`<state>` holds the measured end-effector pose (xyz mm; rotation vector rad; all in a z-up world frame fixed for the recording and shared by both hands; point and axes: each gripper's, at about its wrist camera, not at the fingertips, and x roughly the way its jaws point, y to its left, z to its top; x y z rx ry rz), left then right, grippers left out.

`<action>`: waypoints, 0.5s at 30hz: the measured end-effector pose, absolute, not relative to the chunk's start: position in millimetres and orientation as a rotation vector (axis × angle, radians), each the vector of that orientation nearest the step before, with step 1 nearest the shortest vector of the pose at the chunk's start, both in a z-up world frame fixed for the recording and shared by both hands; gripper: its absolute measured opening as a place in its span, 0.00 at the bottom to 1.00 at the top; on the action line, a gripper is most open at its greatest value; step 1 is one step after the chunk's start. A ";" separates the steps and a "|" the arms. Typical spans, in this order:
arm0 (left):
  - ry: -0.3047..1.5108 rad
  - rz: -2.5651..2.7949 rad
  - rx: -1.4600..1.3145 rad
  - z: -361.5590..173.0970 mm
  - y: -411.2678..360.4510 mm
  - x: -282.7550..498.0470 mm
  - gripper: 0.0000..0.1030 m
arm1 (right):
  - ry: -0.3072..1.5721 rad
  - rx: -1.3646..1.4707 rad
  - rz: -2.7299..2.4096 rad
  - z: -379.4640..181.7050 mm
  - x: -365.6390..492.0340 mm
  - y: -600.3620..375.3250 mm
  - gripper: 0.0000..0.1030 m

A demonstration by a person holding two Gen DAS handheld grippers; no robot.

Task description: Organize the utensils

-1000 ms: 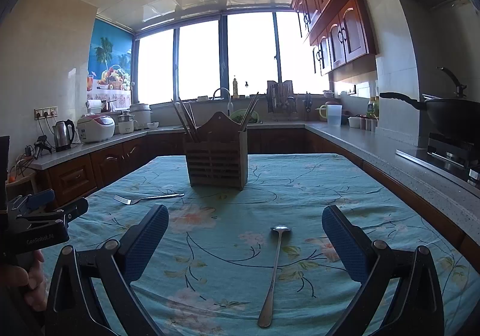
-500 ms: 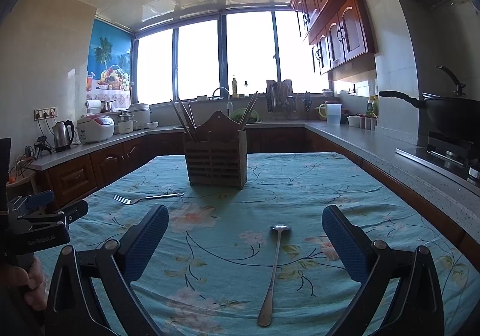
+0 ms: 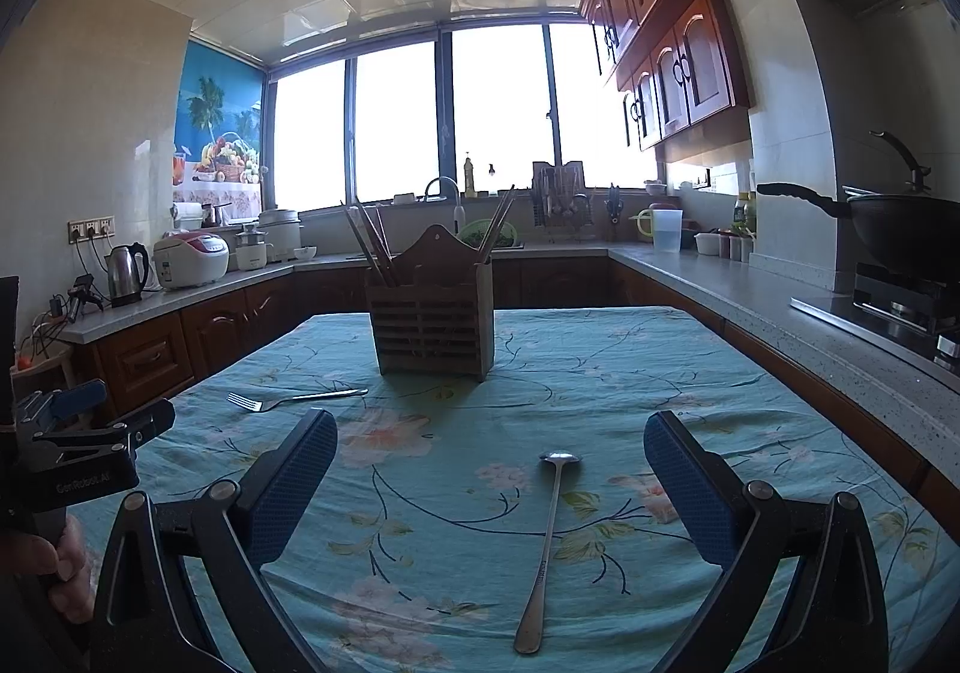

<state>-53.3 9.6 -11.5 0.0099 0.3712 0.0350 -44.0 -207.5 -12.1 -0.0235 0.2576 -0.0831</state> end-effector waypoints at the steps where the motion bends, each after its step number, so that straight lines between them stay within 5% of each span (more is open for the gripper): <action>1: 0.369 0.036 0.012 -11.4 9.2 -53.9 0.99 | 0.258 -0.023 -0.083 -12.1 -44.0 -207.5 1.00; 15: 0.359 0.038 0.028 -12.4 2.2 -58.5 0.99 | 0.261 -0.018 -0.086 -10.8 -45.4 -209.0 1.00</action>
